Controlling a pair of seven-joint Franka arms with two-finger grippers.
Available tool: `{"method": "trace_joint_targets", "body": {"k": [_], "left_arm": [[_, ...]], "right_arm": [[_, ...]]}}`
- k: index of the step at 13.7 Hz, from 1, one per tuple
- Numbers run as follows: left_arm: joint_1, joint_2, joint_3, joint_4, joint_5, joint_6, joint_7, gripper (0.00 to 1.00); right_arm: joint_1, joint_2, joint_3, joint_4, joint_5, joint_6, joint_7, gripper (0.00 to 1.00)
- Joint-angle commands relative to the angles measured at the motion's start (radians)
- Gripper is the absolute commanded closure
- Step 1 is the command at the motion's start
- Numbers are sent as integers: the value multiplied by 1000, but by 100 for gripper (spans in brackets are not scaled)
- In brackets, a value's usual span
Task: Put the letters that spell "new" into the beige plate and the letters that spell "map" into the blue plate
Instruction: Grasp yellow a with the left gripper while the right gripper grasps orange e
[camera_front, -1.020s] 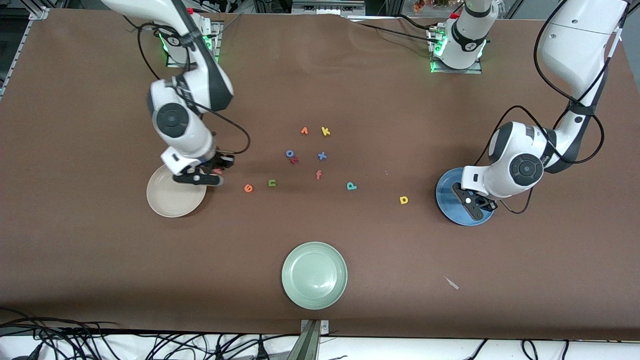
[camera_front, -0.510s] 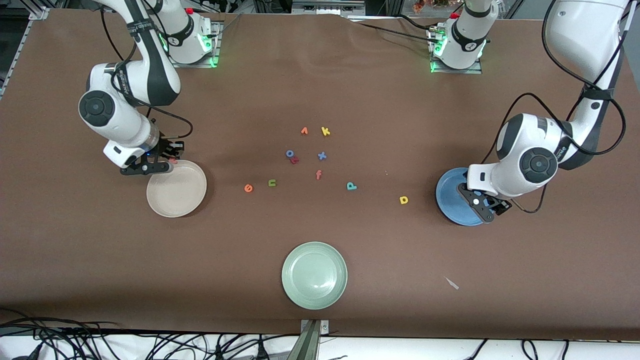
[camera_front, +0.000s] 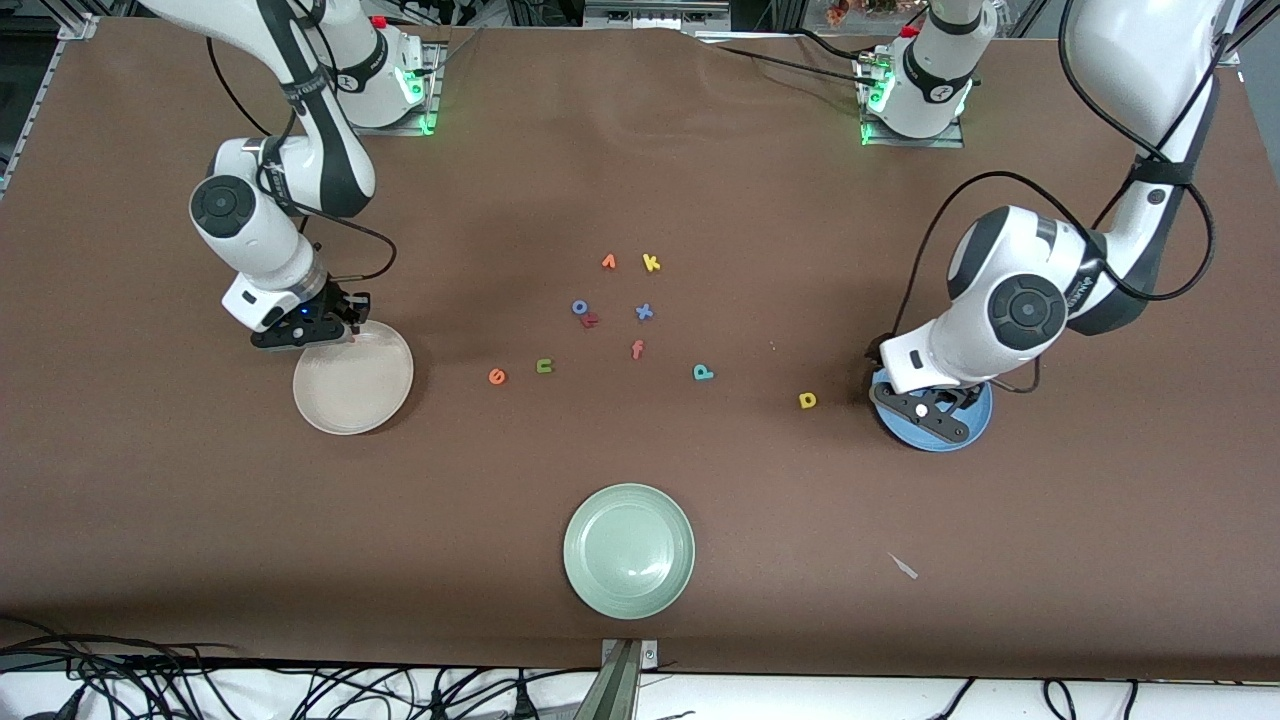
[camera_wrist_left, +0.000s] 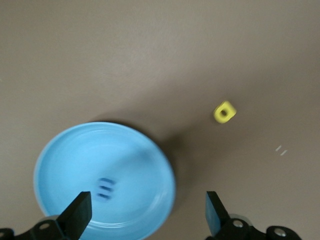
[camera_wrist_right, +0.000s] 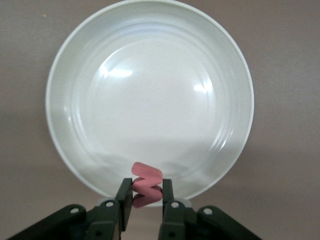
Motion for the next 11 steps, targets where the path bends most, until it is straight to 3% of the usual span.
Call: {"method": "trace_joint_targets", "body": {"k": [1,3,6,11], "left_arm": [[-55,36,2,38,-31,-3,-204,0],[-64,68,2,35,-31,72,-298,0],[-82,114,2,38,-31,95,-454,0],[-86,169,3,38,-14,187,-643,0]], "right_arm": [[2,21,2,8,15,27,-19,43],[11,21,12,20,48,27,-2,36],[17,55,103,94,185,16,25,35],[20,167,232,256,198,13,260,34]]}}
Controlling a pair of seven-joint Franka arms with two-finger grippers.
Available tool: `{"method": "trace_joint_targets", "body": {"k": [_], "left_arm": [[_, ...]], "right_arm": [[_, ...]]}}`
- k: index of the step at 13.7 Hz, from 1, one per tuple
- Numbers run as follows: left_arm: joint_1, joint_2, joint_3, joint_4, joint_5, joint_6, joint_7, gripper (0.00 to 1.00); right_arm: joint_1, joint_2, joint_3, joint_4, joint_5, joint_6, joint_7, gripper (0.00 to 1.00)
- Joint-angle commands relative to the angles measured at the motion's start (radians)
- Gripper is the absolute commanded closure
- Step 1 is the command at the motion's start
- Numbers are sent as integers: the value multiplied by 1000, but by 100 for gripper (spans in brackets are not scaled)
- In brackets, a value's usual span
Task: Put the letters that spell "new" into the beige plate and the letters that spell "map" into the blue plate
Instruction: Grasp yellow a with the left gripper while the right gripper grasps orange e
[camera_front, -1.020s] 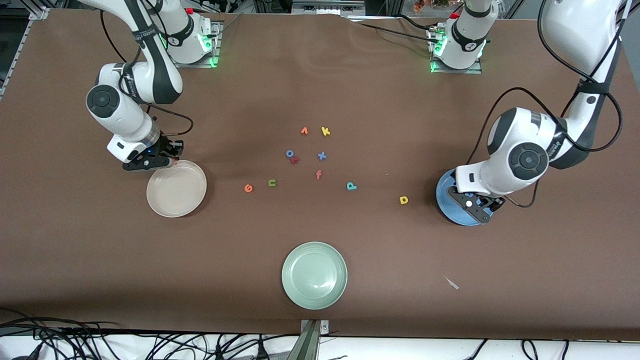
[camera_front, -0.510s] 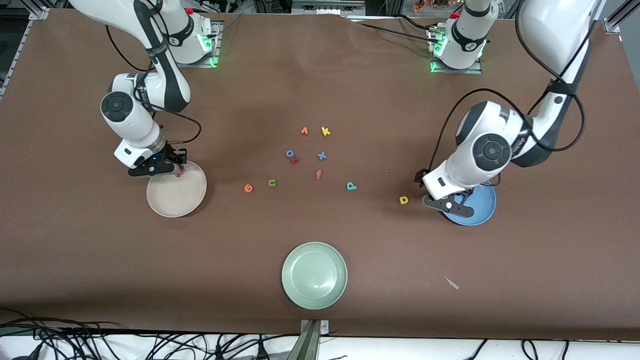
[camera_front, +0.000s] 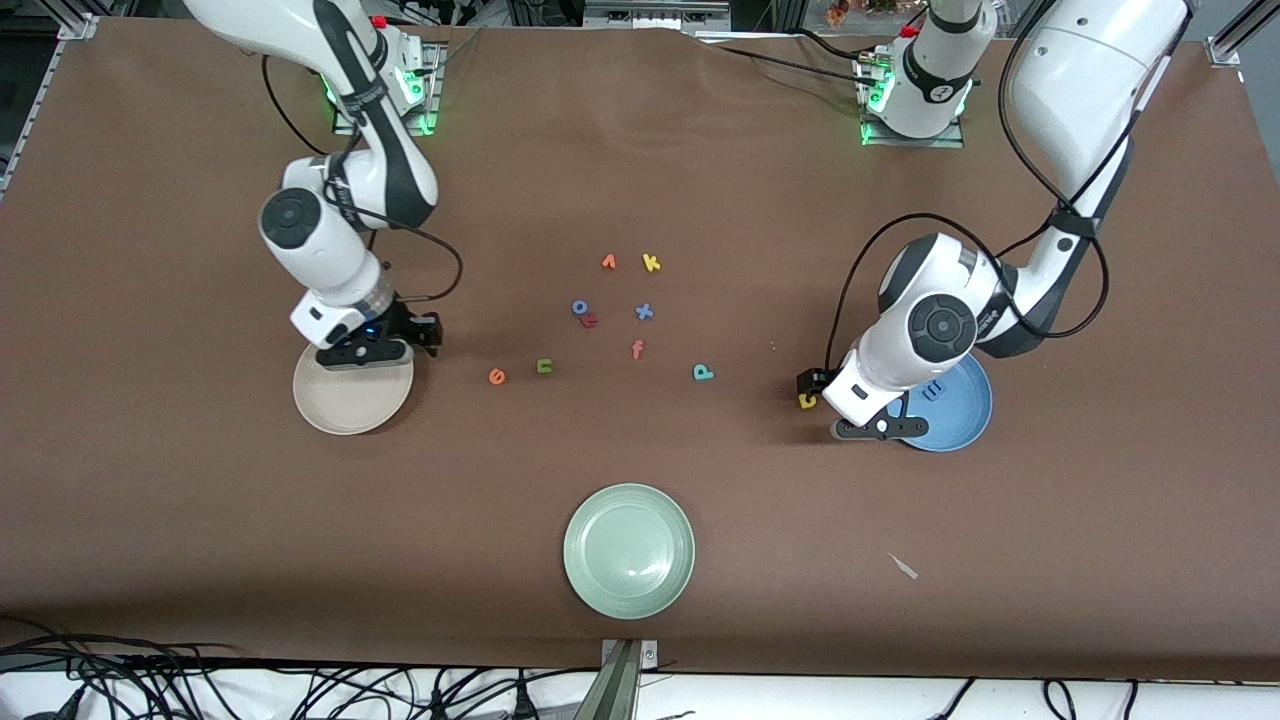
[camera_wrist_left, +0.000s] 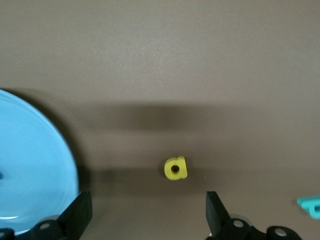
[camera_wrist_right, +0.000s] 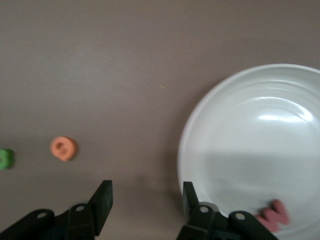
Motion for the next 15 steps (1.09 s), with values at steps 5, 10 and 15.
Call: {"method": "trace_joint_targets", "body": {"k": [5,10,15], "left_arm": [[-51,47,14,19,37,73,-181,7],[-63,90,12,8,130,97,-215,19],[-63,117,12,11,140,106,-213,39]], "right_arm": [[2,139,126,172,20,-7,239,34],[-1,204,126,193,20,1,242,34],[0,250,126,207,21,47,242,34]]}}
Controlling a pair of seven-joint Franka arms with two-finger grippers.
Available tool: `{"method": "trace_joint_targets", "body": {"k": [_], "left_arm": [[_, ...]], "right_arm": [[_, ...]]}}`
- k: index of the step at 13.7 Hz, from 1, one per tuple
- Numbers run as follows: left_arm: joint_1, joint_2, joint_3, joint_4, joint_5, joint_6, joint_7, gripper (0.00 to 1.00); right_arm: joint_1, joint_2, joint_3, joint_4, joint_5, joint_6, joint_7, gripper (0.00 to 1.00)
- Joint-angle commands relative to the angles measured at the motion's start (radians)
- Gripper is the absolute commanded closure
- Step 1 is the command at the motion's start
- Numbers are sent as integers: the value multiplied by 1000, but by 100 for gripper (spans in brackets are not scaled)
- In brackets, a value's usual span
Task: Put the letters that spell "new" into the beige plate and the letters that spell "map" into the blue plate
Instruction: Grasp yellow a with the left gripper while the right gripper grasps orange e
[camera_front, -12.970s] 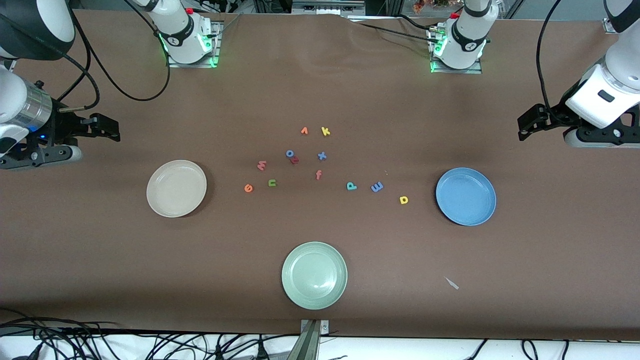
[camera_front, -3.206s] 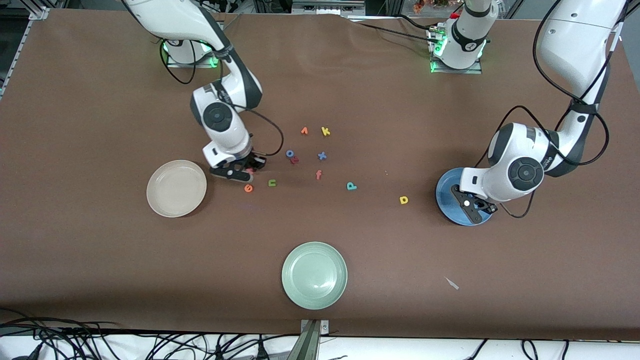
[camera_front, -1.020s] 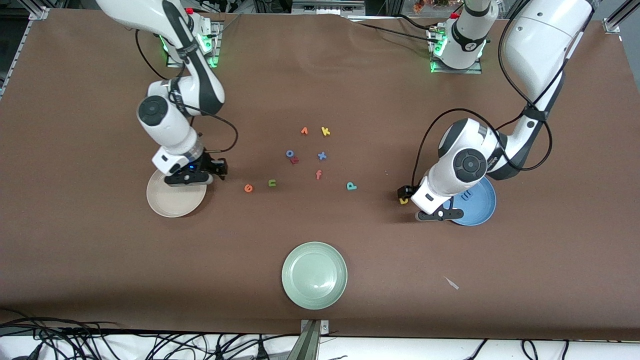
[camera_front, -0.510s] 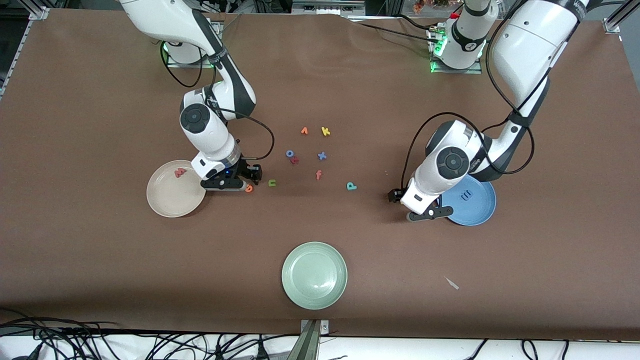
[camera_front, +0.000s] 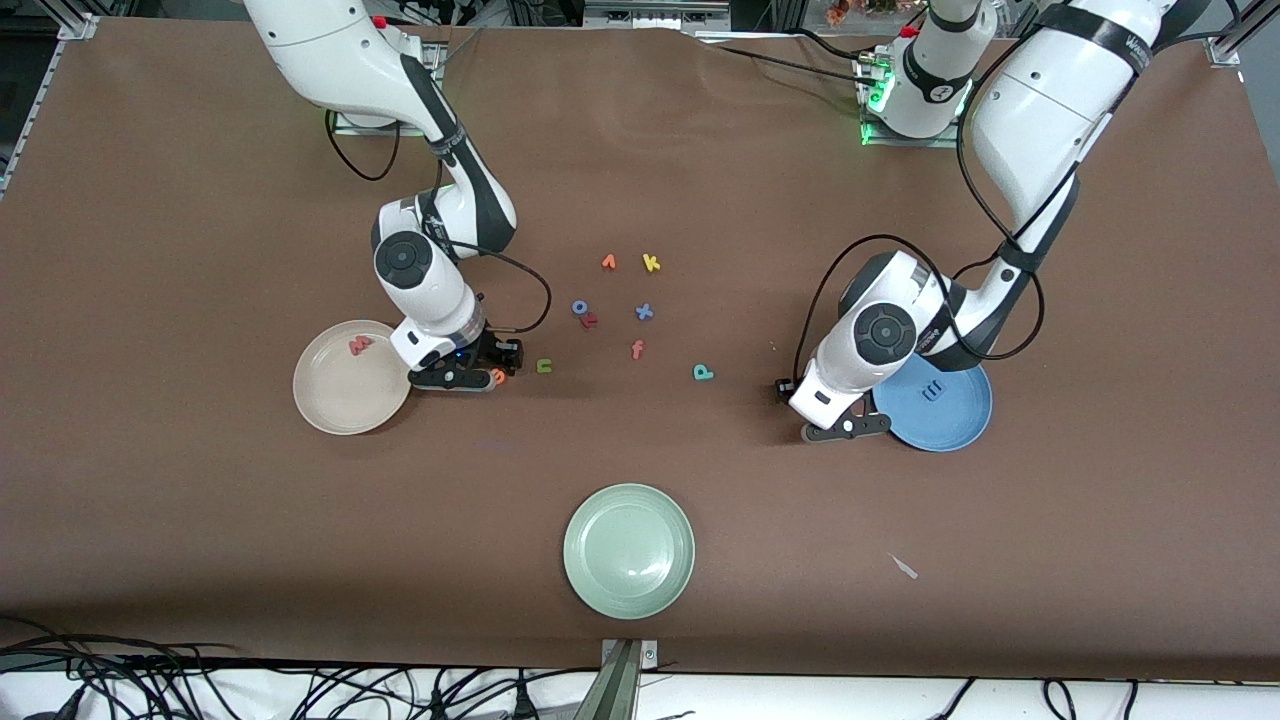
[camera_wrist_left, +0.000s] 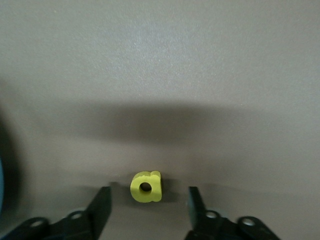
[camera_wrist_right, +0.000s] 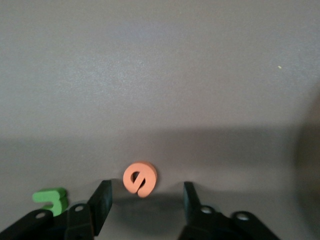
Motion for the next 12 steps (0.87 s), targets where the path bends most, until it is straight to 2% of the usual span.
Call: {"method": "trace_joint_targets", "body": {"k": [1,2,4,5,6,9,11,12], "left_arm": [[-6,17,5,12,41,14,-24,41],[-5,17,5,9,41,29,-21,47],[-3,17,5,10,41,31,-11,75],[-3,17,6,10,41,31,-10,85],[-1,14,6,10,41,29,-10,89],[3,1,6,13,48,20,-9,90],[5,-30,5,21,48,-29,11,91],[8,-50,2,27,47,-66,26,92]], "right_arm": [[-2,25,3,34,18,11,4,35],[-2,25,3,34,16,11,4,40],[-2,28,3,34,16,10,-5,53],[-5,30,3,34,15,11,-10,53],[-11,34,3,36,10,11,-11,55],[-14,56,1,42,4,13,-11,58],[-17,53,-5,46,4,11,-43,69],[-26,48,-5,48,4,4,-56,70]]}}
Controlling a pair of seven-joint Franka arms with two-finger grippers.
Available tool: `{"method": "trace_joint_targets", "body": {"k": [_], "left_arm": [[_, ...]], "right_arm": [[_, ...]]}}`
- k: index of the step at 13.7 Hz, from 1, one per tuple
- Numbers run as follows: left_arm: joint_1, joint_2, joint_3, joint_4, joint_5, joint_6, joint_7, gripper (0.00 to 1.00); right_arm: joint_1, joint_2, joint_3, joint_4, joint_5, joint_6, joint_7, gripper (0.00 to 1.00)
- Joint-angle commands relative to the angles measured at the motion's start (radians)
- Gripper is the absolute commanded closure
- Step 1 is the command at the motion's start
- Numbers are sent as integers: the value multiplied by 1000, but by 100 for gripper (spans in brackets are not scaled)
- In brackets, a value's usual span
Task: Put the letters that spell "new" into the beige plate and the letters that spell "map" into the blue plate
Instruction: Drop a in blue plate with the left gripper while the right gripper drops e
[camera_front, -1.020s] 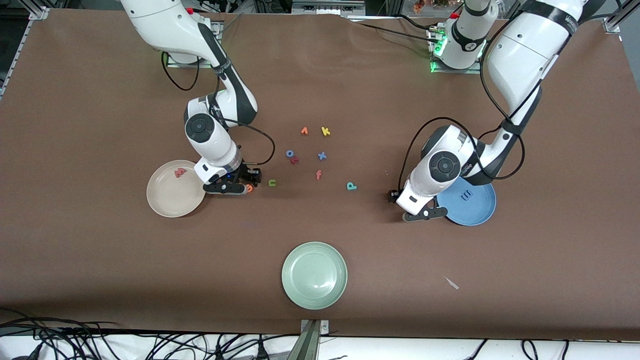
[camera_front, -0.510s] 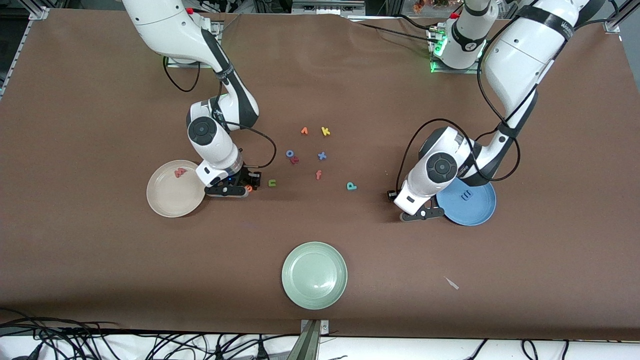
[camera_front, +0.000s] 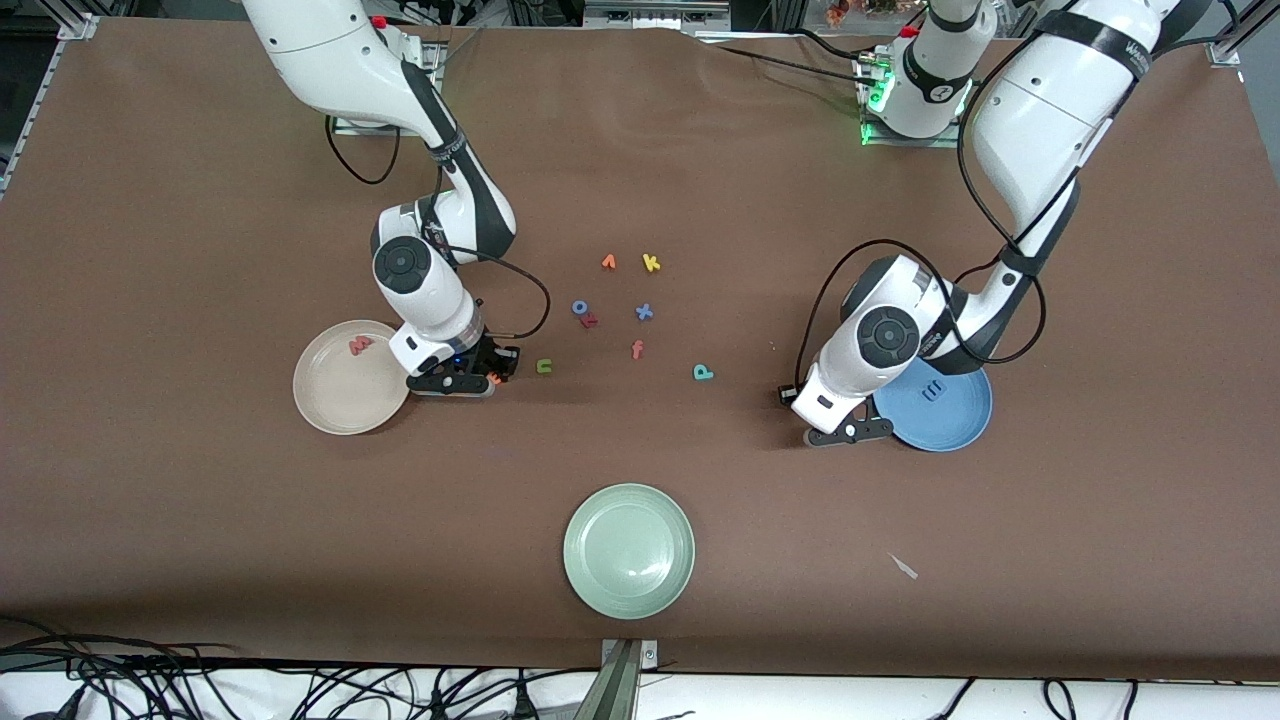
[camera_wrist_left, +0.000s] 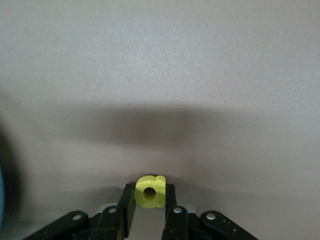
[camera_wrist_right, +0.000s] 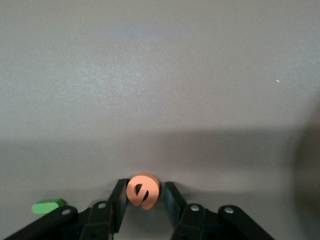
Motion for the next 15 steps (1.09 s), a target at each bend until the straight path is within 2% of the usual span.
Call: {"method": "trace_joint_targets", "body": {"k": [1,6,9,11,13,15], "left_arm": [[8,-75,-4,8,41,-89,36,92],[66,-149,-3,9,40,-186,214,92],[129,-178,-4,8,40,-258,378,92],[193,-181,-4,-4,40,-284,508,91],[248,-163,-3,-20,41,-283,599,90],[275,-140,-3,-47,41,-278,670,85]], "right_arm": [[-21,32,-5,31,4,-4,-52,70],[-21,-60,-95,50,3,-205,-193,71],[-21,-123,-167,56,3,-326,-312,71],[-19,-160,-237,50,4,-436,-421,71],[-21,-189,-293,4,7,-448,-524,71],[-21,-199,-345,-45,6,-394,-640,71]]}}
